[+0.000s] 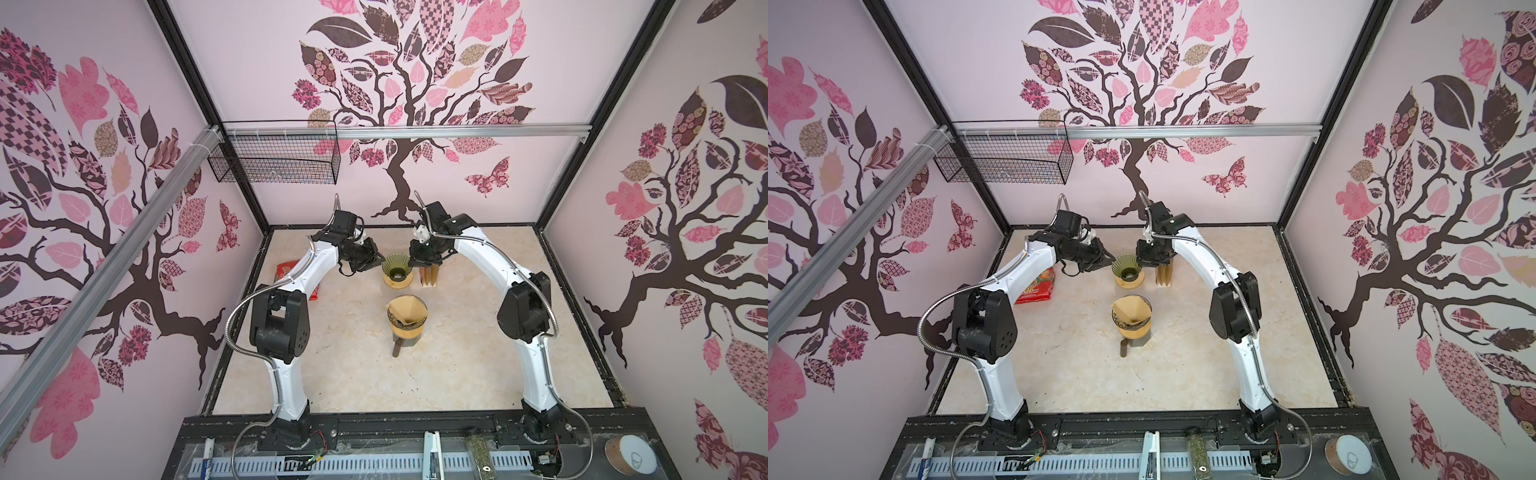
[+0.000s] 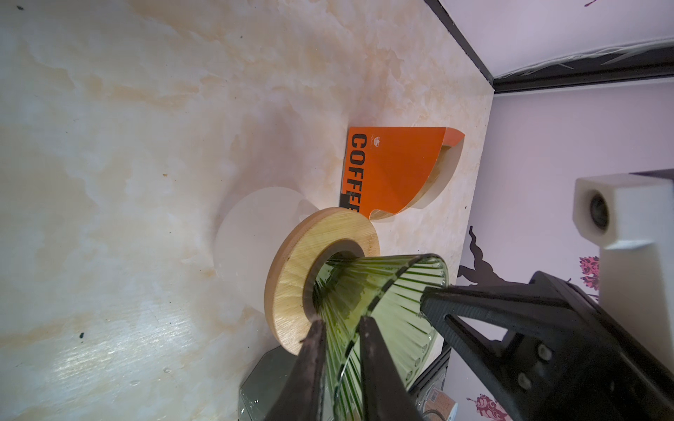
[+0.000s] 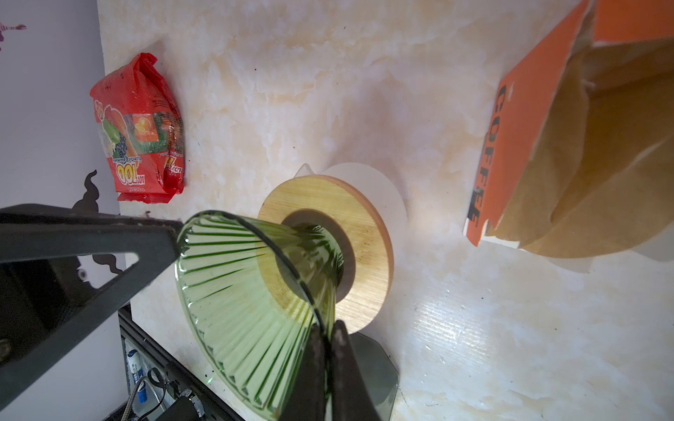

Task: Place the coffee filter in the dripper
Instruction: 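Hold the green dripper with both grippers and seat it in the lid ring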

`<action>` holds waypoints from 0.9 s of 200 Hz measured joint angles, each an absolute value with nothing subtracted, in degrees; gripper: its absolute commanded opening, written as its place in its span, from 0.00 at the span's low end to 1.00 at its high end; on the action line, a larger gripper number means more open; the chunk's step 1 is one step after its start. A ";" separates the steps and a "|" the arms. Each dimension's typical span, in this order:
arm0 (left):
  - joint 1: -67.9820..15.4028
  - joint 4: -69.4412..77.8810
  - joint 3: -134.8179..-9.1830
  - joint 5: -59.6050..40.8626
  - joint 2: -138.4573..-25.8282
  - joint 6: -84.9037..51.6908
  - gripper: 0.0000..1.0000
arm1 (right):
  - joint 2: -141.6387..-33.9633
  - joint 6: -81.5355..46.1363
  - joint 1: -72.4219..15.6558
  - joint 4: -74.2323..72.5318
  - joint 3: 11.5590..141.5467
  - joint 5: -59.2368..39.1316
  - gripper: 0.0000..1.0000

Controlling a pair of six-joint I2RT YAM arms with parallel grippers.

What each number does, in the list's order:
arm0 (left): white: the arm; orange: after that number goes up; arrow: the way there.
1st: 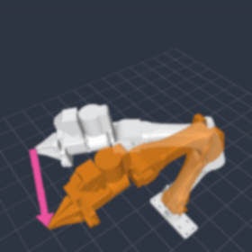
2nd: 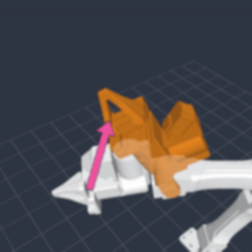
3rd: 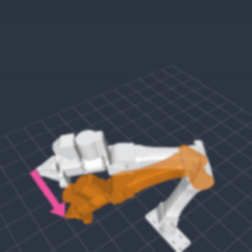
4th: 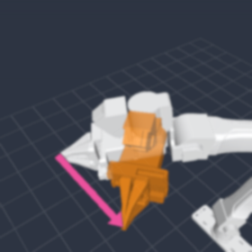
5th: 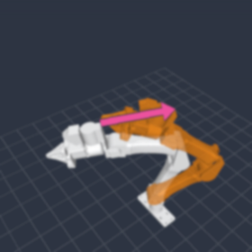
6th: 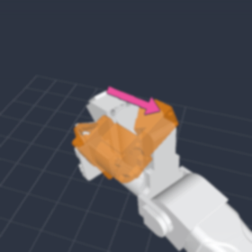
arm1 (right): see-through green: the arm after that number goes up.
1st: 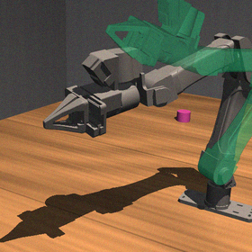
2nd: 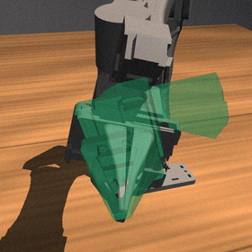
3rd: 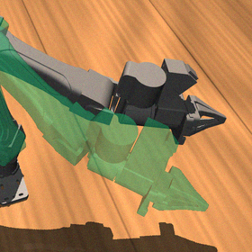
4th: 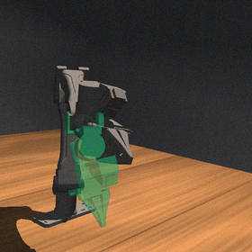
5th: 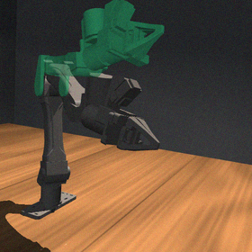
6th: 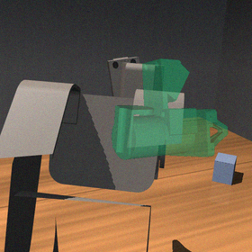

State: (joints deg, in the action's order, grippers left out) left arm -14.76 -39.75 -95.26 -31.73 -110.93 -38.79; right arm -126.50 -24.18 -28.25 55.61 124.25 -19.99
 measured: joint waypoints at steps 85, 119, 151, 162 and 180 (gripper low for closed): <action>-14.79 -39.53 -95.13 -32.27 -110.87 -38.63 0.21 | -126.69 -24.32 -27.99 55.44 124.25 -20.84 0.00; -14.83 -39.51 -94.30 -32.64 -110.37 -38.68 0.19 | -126.72 -24.45 -27.99 55.29 124.25 -20.84 0.00; -15.05 -39.64 -93.36 -32.84 -109.84 -38.65 0.18 | -126.80 -24.64 -27.99 55.02 124.25 -20.84 0.00; -15.05 -39.75 -93.06 -32.82 -109.75 -38.65 0.17 | -126.82 -24.67 -27.99 54.89 124.25 -20.86 0.00; -15.11 -39.77 -92.88 -32.86 -109.75 -38.68 0.16 | -126.82 -24.67 -27.99 54.85 124.25 -20.86 0.00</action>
